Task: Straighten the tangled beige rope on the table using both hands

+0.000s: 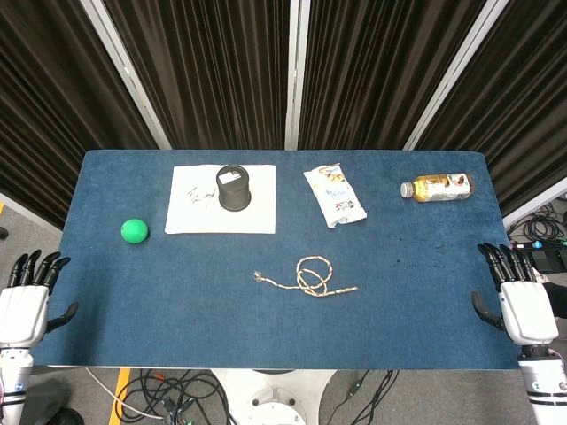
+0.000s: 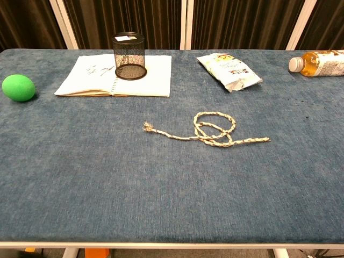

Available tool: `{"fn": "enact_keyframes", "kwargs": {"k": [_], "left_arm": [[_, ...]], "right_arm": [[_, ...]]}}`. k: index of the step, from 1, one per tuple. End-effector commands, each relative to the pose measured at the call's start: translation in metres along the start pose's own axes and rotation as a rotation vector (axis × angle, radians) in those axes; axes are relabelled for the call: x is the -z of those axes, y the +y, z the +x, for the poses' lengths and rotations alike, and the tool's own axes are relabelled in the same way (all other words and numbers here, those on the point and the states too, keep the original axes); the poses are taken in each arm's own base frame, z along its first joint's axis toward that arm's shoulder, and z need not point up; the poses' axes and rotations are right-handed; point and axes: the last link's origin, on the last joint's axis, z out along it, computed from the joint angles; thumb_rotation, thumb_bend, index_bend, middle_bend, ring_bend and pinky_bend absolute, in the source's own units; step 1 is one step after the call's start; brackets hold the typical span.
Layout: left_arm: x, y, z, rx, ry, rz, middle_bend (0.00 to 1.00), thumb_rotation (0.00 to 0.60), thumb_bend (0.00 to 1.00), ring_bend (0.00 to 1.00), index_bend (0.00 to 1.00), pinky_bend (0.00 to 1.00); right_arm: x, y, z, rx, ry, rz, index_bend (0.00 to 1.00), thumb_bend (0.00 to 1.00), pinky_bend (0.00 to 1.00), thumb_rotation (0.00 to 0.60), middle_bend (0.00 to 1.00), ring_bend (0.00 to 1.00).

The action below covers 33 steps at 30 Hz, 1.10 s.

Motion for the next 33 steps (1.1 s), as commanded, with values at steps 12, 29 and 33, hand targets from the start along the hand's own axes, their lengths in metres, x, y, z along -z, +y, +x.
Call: {"fn": "enact_keyframes", "kwargs": {"k": [12,29,33], "left_arm": [[0.0,0.002,0.0,0.003,0.001,-0.014,0.11,0.6,0.19,0.0,0.18,0.0],[-0.098,0.095,0.004,0.079,-0.063,-0.49,0.16,0.6,0.19,0.05,0.28,0.0],[-0.126,0.138,-0.003,0.098,-0.118,-0.608,0.17,0.6,0.19,0.05,0.32,0.0]], "right_arm": [[0.003,0.0,0.002,-0.003,0.012,0.003,0.04,0.36,0.0,0.6,0.08,0.0],[-0.004,-0.005,0.007,0.003,0.035,0.037,0.04,0.36,0.0,0.6,0.08,0.0],[-0.004,-0.007,0.007,0.005,0.033,0.041,0.04,0.36,0.0,0.6,0.08,0.0]]}}
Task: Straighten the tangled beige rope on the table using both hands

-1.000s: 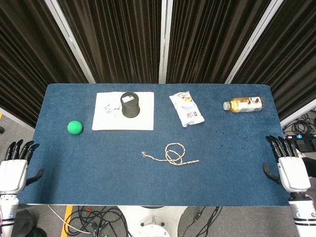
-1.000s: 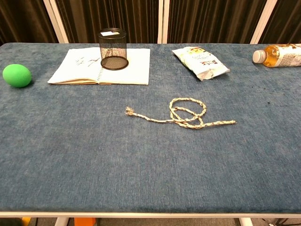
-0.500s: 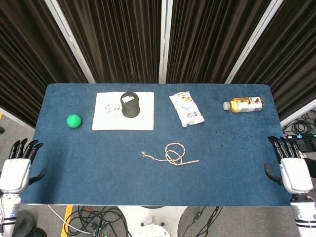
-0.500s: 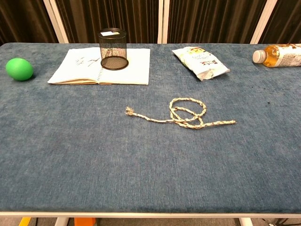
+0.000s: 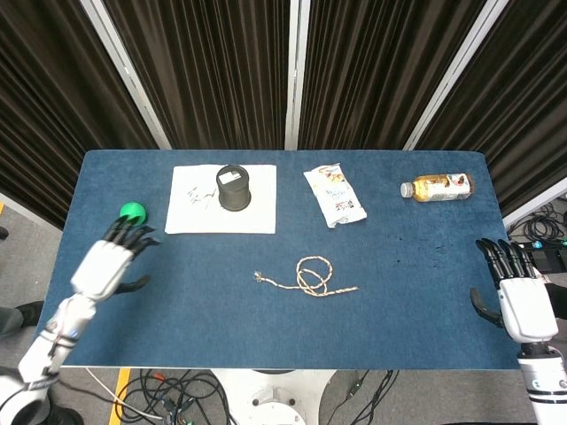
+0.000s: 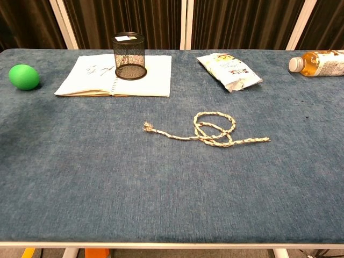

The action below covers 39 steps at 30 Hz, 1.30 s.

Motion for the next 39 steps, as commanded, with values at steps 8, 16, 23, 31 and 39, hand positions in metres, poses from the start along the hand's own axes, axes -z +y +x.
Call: {"fn": "enact_keyframes", "kwargs": {"k": [8,16,23,31,39], "left_arm": [[-0.096,0.082,-0.044,0.059,-0.19,-0.271,0.17,0.6,0.22,0.05,0.38,0.0],[-0.118,0.118,-0.078,0.058,-0.254,-0.278,0.17,0.6,0.26,0.05,0.43,0.0],[-0.133,0.139,-0.092,0.043,-0.274,-0.28,0.17,0.6,0.27,0.03,0.44,0.0],[-0.146,0.153,-0.11,-0.052,-0.271,-0.288,0.17,0.6,0.26,0.0,0.46,0.0],[-0.148,0.156,-0.116,-0.028,-0.272,-0.27,0.17,0.6,0.26,0.0,0.51,0.0]], "right_arm": [[0.0,-0.001,-0.001,0.005,-0.012,-0.007,0.04,0.36,0.0,0.6,0.08,0.0],[0.0,0.001,-0.003,0.007,-0.025,-0.017,0.04,0.36,0.0,0.6,0.08,0.0],[0.0,0.002,-0.006,0.003,-0.032,-0.02,0.04,0.36,0.0,0.6,0.08,0.0],[0.001,0.005,-0.006,0.003,-0.035,-0.028,0.04,0.36,0.0,0.6,0.08,0.0],[0.0,0.006,-0.006,0.0,-0.037,-0.037,0.04,0.36,0.0,0.6,0.08,0.0]]}}
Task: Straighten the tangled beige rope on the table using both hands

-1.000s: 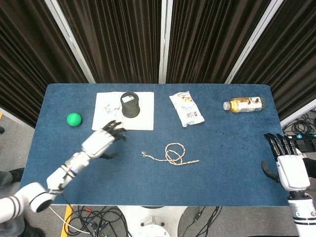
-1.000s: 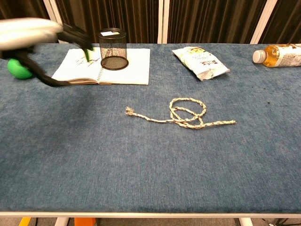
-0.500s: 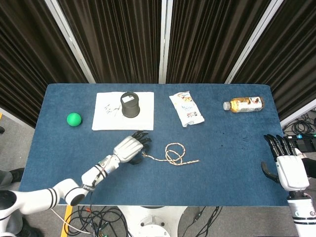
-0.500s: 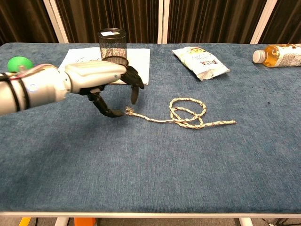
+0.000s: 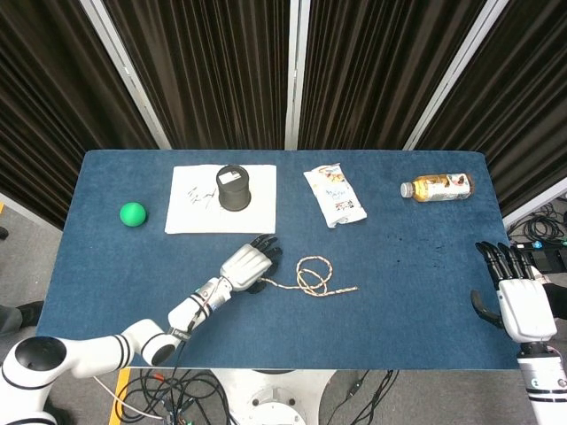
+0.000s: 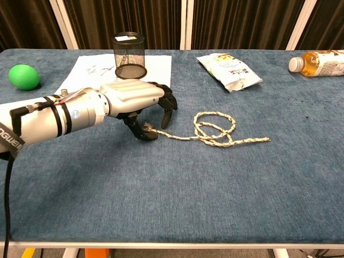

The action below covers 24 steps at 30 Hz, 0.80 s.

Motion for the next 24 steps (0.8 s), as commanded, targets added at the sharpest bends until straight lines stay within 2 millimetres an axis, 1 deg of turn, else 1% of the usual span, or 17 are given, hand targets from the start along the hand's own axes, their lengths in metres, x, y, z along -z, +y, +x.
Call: {"fn": "enact_keyframes", "kwargs": {"k": [1,10,18,24], "left_arm": [[-0.0002,0.0005,-0.0005,0.007,0.0,0.001,0.17,0.6,0.26,0.0,0.51,0.0],[0.0002,0.0026,-0.0018,0.008,-0.018,-0.006,0.17,0.6,0.3,0.0,0.52,0.0],[0.0005,0.0017,-0.0023,0.008,-0.016,-0.002,0.17,0.6,0.38,0.0,0.56,0.0],[0.0075,-0.0018,0.0002,0.022,0.002,0.007,0.18,0.6,0.41,0.0,0.58,0.0]], "right_arm": [[0.0,0.0004,-0.0001,0.0,0.0,-0.003,0.04,0.36,0.0,0.6,0.08,0.0],[0.0001,0.0006,-0.0005,0.0,-0.002,-0.006,0.04,0.36,0.0,0.6,0.08,0.0],[0.0004,0.0012,-0.0005,0.0,-0.003,-0.01,0.04,0.36,0.0,0.6,0.08,0.0],[-0.0008,-0.0014,-0.001,0.003,-0.009,0.005,0.04,0.36,0.0,0.6,0.08,0.0]]}}
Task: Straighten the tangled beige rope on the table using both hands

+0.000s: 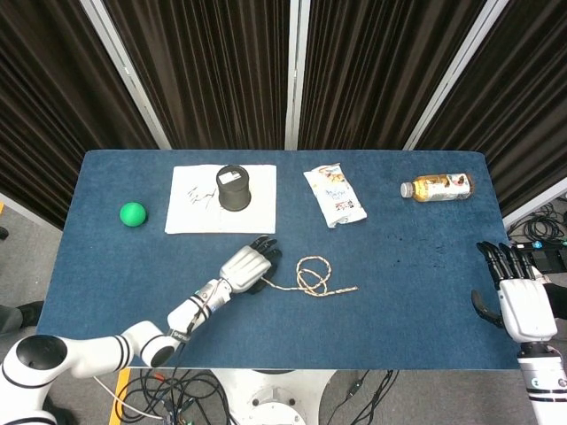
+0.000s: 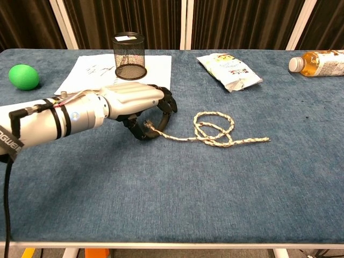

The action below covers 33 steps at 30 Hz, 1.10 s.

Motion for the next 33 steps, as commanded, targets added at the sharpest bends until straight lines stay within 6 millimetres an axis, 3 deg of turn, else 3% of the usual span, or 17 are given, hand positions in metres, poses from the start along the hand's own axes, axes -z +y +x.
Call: {"fn": "enact_keyframes", "kwargs": {"k": [1,5,11,14,20,25,33], "left_arm": [[0.006,-0.004,0.002,0.01,0.013,0.009,0.18,0.6,0.41,0.0,0.58,0.0],[0.023,-0.015,0.004,0.042,0.05,0.044,0.18,0.6,0.41,0.0,0.59,0.0],[0.053,-0.034,0.005,0.074,0.097,0.109,0.18,0.6,0.41,0.0,0.59,0.0],[0.06,-0.037,0.005,0.079,0.105,0.124,0.18,0.6,0.41,0.0,0.59,0.0],[0.067,-0.037,0.0,0.066,0.098,0.126,0.18,0.6,0.41,0.0,0.59,0.0],[0.07,-0.038,-0.003,0.067,0.093,0.132,0.18,0.6,0.41,0.0,0.59,0.0],[0.071,-0.039,-0.006,0.068,0.086,0.134,0.18,0.6,0.41,0.0,0.59,0.0]], "right_arm": [[-0.002,-0.003,-0.001,0.001,-0.008,0.014,0.04,0.36,0.0,0.6,0.08,0.0],[-0.009,-0.013,-0.003,-0.028,-0.03,0.062,0.05,0.36,0.0,0.6,0.09,0.0],[-0.037,-0.041,-0.017,-0.034,-0.142,0.207,0.22,0.33,0.0,0.6,0.13,0.0],[-0.058,-0.061,-0.03,-0.018,-0.187,0.281,0.29,0.27,0.0,0.6,0.16,0.0],[-0.091,-0.101,-0.064,0.001,-0.269,0.379,0.38,0.26,0.0,0.6,0.18,0.0],[-0.101,-0.122,-0.093,0.001,-0.294,0.42,0.45,0.29,0.0,0.6,0.19,0.0],[-0.1,-0.139,-0.126,0.008,-0.32,0.446,0.5,0.31,0.0,0.6,0.2,0.0]]}}
